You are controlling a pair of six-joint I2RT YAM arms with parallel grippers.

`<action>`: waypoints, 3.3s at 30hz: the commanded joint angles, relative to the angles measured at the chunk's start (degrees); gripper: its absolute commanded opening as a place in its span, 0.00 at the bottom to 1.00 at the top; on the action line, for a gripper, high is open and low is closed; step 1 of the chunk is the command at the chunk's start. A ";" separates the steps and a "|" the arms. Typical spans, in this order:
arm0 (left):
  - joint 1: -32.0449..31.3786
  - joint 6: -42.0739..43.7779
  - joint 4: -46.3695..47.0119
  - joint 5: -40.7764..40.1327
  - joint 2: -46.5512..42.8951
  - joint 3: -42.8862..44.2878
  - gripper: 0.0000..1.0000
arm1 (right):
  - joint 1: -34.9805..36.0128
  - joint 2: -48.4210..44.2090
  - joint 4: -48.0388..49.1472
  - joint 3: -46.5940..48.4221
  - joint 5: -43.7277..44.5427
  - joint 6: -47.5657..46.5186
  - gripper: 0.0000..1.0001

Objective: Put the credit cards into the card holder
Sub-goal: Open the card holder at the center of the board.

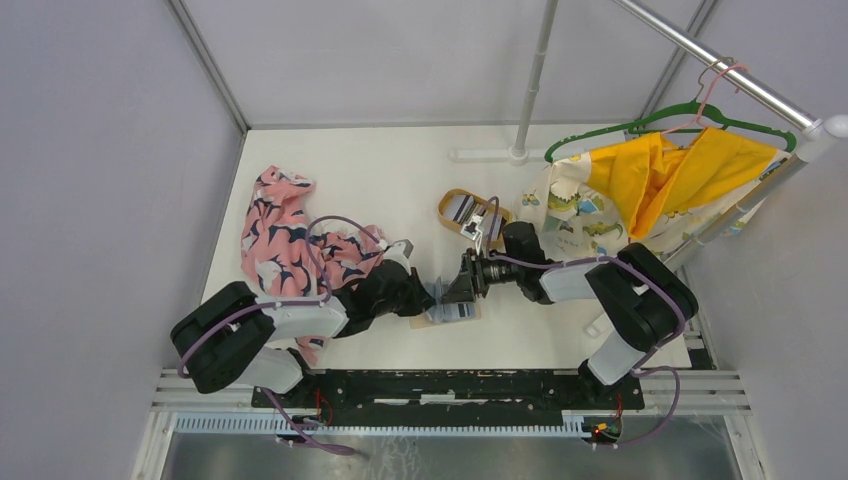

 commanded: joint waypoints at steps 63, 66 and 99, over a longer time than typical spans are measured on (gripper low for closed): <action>-0.68 2.67 4.60 3.36 5.03 3.02 0.43 | -6.48 -0.89 -26.48 5.07 9.88 -17.39 0.51; -0.69 2.58 4.08 2.86 5.56 3.04 0.43 | -6.82 -0.62 -25.68 4.69 10.22 -14.32 0.51; -0.87 2.63 5.84 4.96 9.94 4.11 0.47 | -8.52 -0.55 -17.99 1.03 12.08 -0.44 0.53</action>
